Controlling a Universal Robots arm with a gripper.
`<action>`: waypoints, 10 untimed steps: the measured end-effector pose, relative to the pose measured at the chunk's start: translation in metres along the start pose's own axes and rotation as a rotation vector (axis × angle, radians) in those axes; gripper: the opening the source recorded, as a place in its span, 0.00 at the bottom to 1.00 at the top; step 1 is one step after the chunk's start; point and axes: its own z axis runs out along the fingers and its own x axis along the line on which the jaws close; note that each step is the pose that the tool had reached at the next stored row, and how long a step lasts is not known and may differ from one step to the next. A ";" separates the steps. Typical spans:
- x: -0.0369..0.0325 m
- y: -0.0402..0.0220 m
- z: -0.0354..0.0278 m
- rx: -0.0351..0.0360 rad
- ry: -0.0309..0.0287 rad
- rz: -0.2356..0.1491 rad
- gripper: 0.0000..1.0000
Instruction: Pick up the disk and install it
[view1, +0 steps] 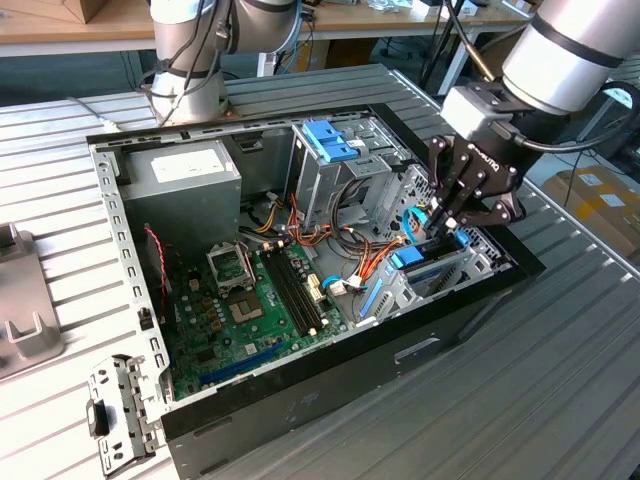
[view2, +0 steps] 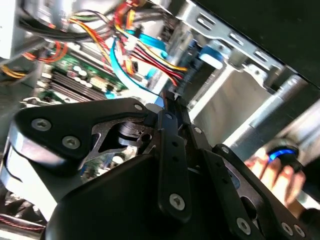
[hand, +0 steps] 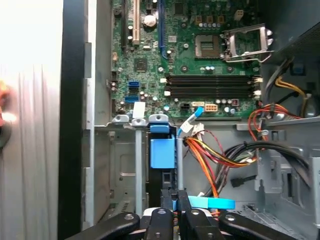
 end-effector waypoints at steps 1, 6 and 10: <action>0.0013 -0.0001 0.0000 -0.0009 -0.0108 -0.001 0.16; 0.0082 -0.0009 0.0011 -0.0011 -0.0116 -0.001 0.16; 0.0085 -0.0016 0.0037 -0.0014 -0.0116 -0.001 0.16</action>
